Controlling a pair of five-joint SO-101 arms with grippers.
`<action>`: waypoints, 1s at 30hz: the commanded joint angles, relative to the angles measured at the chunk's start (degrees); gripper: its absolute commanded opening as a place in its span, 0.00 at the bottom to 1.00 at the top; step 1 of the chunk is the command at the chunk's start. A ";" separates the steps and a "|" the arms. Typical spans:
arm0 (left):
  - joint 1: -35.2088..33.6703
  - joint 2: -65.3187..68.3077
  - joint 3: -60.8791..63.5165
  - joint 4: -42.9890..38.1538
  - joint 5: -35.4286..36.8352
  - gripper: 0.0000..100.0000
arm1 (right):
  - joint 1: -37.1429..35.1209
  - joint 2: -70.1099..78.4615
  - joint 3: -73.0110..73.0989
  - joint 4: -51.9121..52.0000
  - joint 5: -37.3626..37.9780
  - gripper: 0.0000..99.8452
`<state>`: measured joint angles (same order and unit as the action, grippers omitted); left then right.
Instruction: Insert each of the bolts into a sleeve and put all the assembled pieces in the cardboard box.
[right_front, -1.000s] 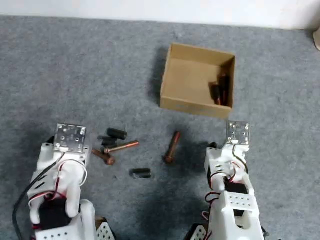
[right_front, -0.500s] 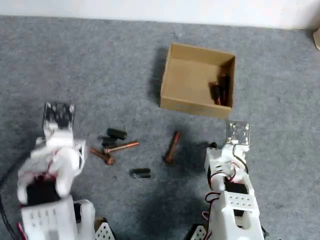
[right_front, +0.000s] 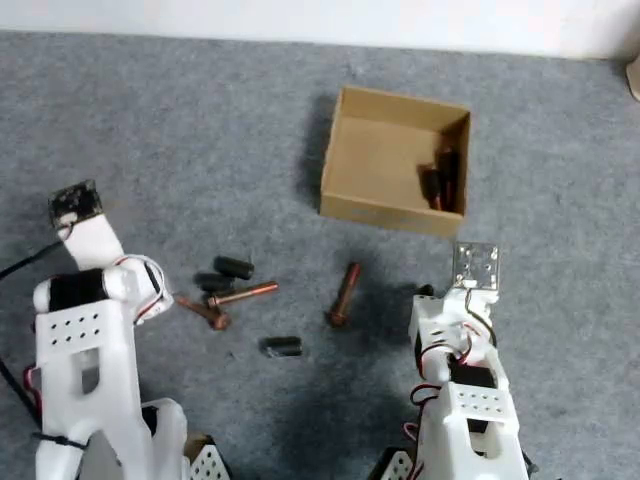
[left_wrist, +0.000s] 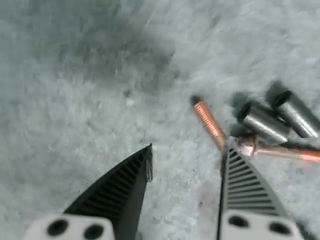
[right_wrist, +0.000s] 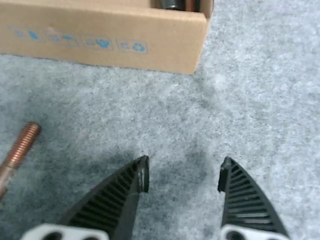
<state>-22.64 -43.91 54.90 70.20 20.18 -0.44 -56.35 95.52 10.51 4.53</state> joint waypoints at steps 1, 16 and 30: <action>-4.79 -3.38 2.86 -5.63 8.26 0.21 | 1.27 -0.48 3.82 -1.36 -0.09 0.21; -5.58 -6.20 2.59 -1.93 21.27 0.21 | 2.86 -0.48 3.65 -1.36 -0.09 0.21; 11.21 17.54 -8.57 -2.37 21.19 0.21 | 2.77 -0.48 3.65 -1.36 -0.09 0.21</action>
<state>-14.55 -29.41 50.77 68.00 41.71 1.76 -56.35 95.52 10.51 4.53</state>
